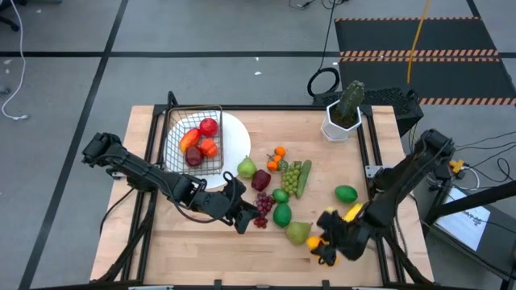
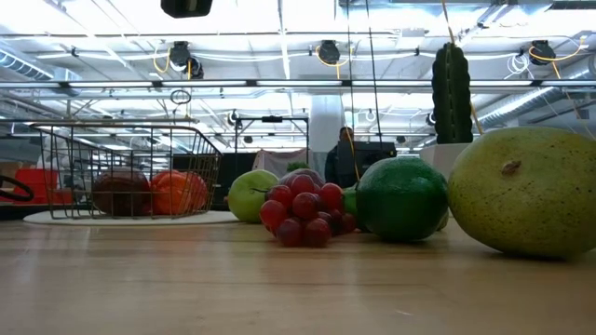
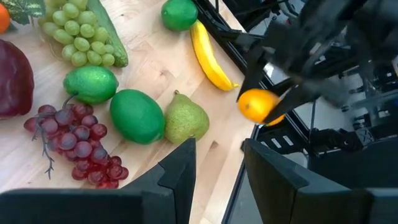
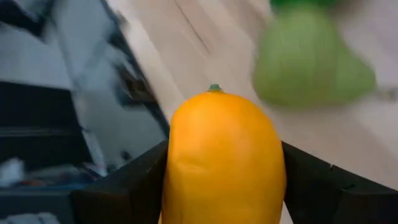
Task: Build produce basket
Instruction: Put the yellow mango into the wire basket
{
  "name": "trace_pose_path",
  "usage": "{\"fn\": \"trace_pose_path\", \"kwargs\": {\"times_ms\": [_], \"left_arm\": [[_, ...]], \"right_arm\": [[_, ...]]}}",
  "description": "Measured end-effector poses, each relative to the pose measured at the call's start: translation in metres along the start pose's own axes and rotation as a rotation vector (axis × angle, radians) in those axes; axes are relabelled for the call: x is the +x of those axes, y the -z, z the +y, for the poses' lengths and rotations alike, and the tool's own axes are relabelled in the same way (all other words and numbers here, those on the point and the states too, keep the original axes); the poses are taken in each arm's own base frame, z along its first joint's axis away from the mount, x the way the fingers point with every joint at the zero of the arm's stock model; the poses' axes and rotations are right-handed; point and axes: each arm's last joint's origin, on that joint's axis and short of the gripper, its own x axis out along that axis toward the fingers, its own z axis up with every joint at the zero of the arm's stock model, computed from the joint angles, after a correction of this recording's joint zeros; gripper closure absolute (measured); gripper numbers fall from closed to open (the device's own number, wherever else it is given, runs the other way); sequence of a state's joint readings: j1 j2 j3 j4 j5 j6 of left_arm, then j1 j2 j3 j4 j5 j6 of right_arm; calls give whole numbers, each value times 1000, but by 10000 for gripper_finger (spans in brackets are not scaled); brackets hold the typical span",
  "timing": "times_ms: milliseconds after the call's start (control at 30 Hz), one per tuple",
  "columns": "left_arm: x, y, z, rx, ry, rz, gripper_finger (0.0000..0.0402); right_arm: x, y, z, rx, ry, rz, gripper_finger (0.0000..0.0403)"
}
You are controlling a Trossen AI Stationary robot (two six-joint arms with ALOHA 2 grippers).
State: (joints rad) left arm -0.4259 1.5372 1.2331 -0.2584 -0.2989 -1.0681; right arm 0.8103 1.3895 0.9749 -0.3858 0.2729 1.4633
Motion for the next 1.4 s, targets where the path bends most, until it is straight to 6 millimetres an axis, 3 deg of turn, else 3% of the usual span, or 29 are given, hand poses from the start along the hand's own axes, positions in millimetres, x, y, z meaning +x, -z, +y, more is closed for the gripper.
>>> {"fn": "trace_pose_path", "kwargs": {"times_ms": [367, 700, 900, 1067, 1233, 1400], "left_arm": [[3, -9, 5, 142, -18, -22, 266], [9, -36, 14, 109, 32, -53, 266], [12, -63, 20, 153, 71, -148, 266], [13, -84, 29, 158, 72, -229, 266], [13, -101, 38, 75, 70, -285, 266], [13, -113, 48, 32, 48, -314, 266]], "right_arm": [[-64, -65, 8, 27, -227, -407, 150], [-110, -121, 13, -181, -308, -854, 149], [-139, -149, 7, -358, -241, -1105, 149], [-166, -159, -6, -629, -24, -1254, 149], [-194, -164, -22, -598, 155, -1377, 149], [-211, -167, -32, -540, 191, -1441, 149]]}}
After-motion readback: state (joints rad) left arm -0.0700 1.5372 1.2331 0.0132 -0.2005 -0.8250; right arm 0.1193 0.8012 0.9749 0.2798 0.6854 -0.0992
